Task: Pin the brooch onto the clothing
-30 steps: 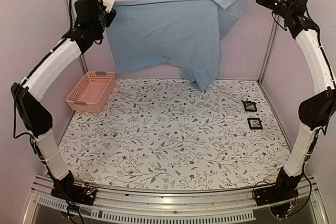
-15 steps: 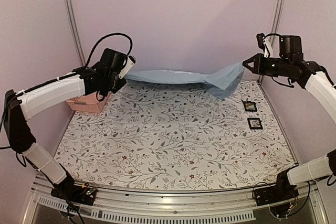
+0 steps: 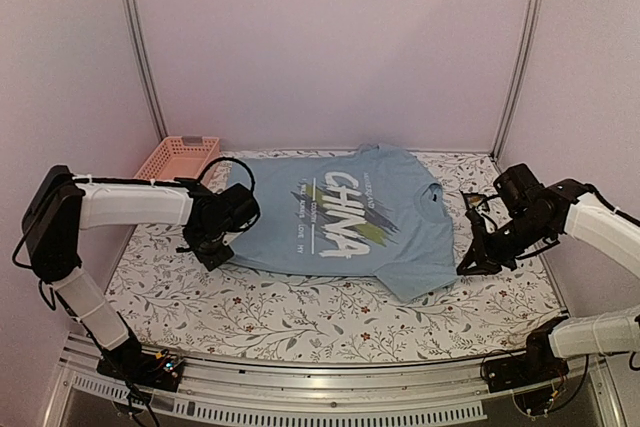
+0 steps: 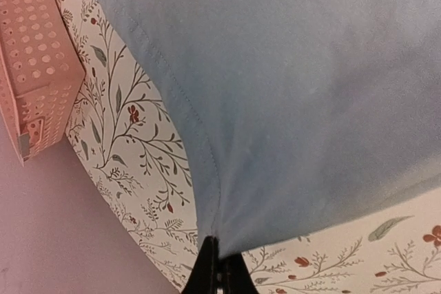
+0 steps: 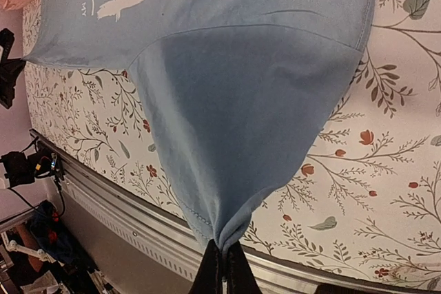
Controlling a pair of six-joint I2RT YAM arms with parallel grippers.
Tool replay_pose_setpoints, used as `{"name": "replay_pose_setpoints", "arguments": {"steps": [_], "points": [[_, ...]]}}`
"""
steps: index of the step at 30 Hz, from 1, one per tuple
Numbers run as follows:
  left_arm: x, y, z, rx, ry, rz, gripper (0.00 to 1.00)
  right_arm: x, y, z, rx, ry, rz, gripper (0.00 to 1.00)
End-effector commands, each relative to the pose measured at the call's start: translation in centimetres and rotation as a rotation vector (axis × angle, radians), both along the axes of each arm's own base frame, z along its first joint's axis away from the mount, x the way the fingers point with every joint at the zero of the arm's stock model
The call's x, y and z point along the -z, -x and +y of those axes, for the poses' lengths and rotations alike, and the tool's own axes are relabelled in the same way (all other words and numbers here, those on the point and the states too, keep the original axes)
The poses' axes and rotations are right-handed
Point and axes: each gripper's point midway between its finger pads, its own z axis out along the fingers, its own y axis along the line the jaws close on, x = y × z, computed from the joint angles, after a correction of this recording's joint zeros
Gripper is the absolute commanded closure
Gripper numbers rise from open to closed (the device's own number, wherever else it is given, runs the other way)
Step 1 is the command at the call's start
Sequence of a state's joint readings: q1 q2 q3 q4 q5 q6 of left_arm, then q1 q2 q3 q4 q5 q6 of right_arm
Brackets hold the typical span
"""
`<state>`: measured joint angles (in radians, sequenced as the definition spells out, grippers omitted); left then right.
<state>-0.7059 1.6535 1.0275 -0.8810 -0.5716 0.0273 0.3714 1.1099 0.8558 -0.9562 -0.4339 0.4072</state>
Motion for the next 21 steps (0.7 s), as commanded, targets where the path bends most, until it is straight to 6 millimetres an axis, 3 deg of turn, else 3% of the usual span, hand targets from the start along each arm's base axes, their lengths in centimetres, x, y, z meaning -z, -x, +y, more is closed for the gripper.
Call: {"name": "replay_pose_setpoints", "arguments": {"steps": [1,6,12,15,16,17,19,21], "points": [[-0.5,1.3,0.1,0.024,-0.007,0.045,1.0,1.5,3.6,-0.2,-0.02,-0.004,0.181,1.0],[0.0,3.3,2.7,0.007,-0.124,0.112,1.0,2.8,5.0,0.0,-0.024,-0.025,0.248,1.0],[0.6,4.8,2.6,0.009,-0.099,0.166,1.0,3.9,5.6,-0.1,-0.035,-0.013,0.288,1.0],[1.1,5.1,1.8,0.042,-0.088,0.189,0.97,4.6,4.7,0.0,-0.012,-0.014,0.268,1.0],[1.2,5.2,1.5,0.054,-0.089,0.198,0.94,4.8,4.3,0.2,-0.009,-0.02,0.252,0.99],[1.4,5.4,1.3,0.061,-0.09,0.208,0.86,5.0,3.9,0.1,0.0,-0.009,0.239,0.92],[1.7,5.8,1.2,0.058,-0.099,0.228,0.57,5.5,3.0,-0.5,0.027,0.037,0.215,0.72],[1.8,6.2,1.5,0.043,-0.112,0.245,0.41,5.3,1.6,-1.0,0.05,0.084,0.171,0.62]]}}
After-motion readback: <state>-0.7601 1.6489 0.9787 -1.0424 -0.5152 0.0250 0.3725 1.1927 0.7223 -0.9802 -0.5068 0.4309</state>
